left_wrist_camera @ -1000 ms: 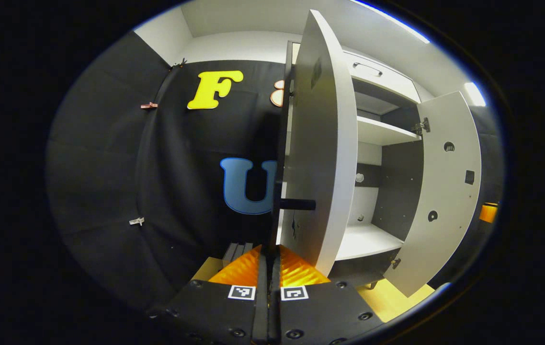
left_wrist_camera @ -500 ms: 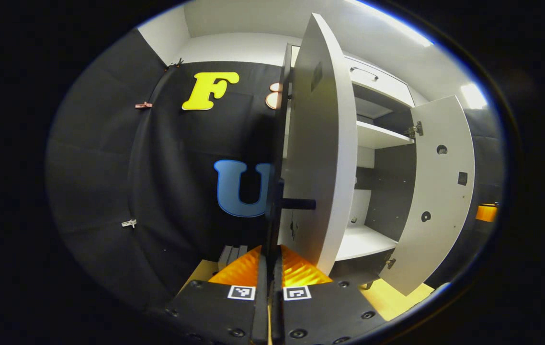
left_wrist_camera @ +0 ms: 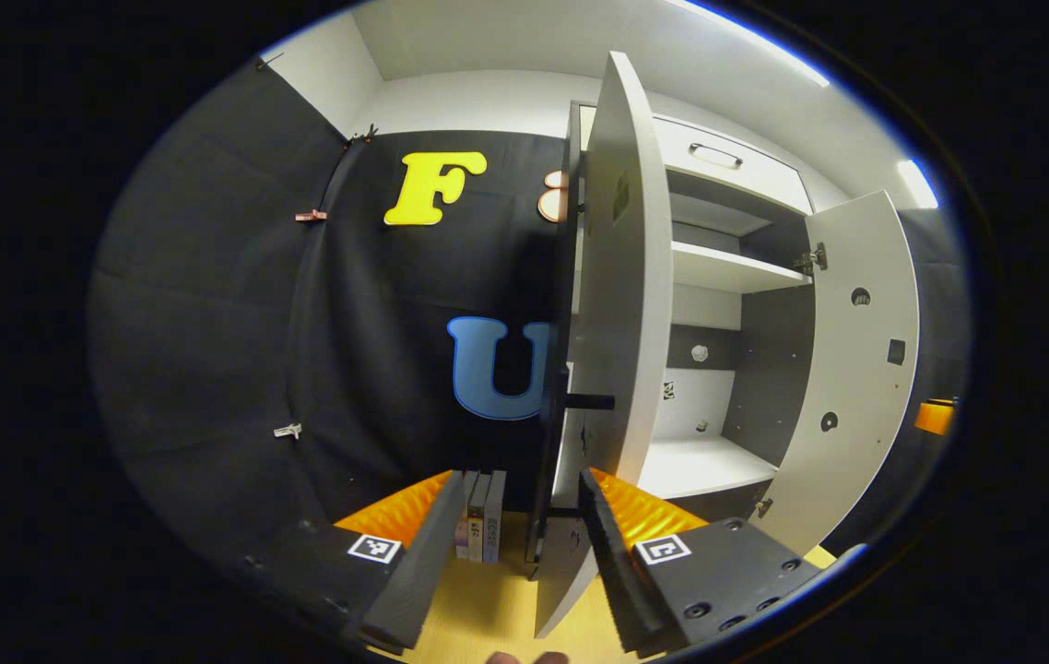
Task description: Open the right door of the double-door shoe cabinet with the right hand, and open the left door with the left hand.
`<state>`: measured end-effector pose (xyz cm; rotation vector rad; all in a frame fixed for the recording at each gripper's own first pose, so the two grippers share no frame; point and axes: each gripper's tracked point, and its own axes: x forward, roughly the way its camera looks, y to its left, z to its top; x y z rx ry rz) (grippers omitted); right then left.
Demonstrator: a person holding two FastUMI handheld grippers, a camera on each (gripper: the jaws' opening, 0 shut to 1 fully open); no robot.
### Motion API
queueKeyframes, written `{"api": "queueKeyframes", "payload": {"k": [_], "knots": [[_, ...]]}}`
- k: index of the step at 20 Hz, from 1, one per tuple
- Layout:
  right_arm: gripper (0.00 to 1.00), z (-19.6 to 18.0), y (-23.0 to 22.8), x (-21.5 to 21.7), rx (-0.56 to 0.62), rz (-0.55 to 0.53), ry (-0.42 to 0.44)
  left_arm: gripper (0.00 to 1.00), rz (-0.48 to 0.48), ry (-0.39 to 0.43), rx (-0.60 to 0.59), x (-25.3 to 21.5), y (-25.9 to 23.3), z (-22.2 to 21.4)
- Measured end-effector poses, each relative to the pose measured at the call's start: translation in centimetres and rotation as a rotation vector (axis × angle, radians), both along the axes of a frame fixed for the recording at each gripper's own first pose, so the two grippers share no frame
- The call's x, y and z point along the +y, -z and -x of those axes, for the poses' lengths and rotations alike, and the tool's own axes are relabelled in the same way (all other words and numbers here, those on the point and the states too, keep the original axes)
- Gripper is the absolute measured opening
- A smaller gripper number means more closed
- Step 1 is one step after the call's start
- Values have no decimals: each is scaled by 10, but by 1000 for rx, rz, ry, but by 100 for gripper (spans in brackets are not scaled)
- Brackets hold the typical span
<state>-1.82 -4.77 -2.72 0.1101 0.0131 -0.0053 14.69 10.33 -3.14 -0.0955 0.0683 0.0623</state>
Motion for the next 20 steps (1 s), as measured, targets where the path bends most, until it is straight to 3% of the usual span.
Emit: {"api": "queueKeyframes", "payload": {"k": [1,3,11,20], "knots": [[98,0,-1,0,-2,0,-2,81,-12,-2,-5,-4,-4,7],[98,1,-2,-1,-4,-4,-10,98,-40,-6,-26,-14,-14,15],[98,0,-4,0,-2,-11,-29,96,-10,31,-46,-71,-30,42],[98,-7,-15,-15,-30,-40,-28,96,-13,79,-67,-140,-36,36]]}}
